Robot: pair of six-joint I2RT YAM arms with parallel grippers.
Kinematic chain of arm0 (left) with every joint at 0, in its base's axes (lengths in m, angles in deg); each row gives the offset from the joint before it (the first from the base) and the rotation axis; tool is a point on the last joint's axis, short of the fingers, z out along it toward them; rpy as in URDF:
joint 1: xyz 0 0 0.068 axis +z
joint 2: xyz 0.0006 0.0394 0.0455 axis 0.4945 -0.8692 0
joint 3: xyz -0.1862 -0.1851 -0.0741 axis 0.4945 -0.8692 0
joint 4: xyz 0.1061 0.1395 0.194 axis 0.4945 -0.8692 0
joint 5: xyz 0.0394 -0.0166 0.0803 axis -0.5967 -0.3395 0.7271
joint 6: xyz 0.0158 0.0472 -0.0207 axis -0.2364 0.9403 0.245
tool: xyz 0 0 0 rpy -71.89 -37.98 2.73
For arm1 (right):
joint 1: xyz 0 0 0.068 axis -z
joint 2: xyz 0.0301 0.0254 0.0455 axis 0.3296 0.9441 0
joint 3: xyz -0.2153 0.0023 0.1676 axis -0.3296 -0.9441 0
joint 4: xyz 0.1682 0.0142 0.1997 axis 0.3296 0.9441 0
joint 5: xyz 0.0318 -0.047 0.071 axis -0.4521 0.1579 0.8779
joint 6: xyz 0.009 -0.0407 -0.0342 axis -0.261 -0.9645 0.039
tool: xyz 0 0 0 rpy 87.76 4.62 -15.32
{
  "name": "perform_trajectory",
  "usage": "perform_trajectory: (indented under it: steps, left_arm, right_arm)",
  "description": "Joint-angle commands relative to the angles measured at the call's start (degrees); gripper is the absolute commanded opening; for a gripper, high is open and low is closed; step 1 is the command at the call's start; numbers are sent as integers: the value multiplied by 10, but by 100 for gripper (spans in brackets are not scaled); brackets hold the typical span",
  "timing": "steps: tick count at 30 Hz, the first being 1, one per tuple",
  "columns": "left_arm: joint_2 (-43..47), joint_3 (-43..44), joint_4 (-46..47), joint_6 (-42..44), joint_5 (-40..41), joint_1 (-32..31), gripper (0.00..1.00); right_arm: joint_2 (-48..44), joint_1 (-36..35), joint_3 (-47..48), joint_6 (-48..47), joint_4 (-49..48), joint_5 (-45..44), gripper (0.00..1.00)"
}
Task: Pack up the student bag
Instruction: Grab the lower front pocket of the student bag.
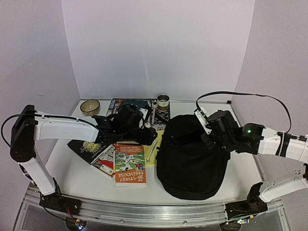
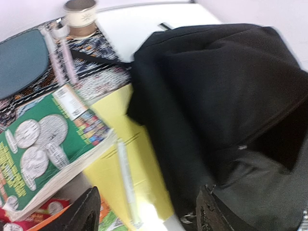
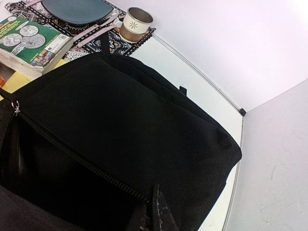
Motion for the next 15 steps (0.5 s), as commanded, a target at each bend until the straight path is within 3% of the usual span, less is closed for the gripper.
perform_trajectory:
  steps: [1,15]
  left_arm:
    - [-16,22,-69,0,47,0,63]
    - [-179,176,-155,17,30,10,44]
  right_arm:
    - [-22,0,2,22,-18,-32,0]
    - [-15,0,16,40,19,-18,0]
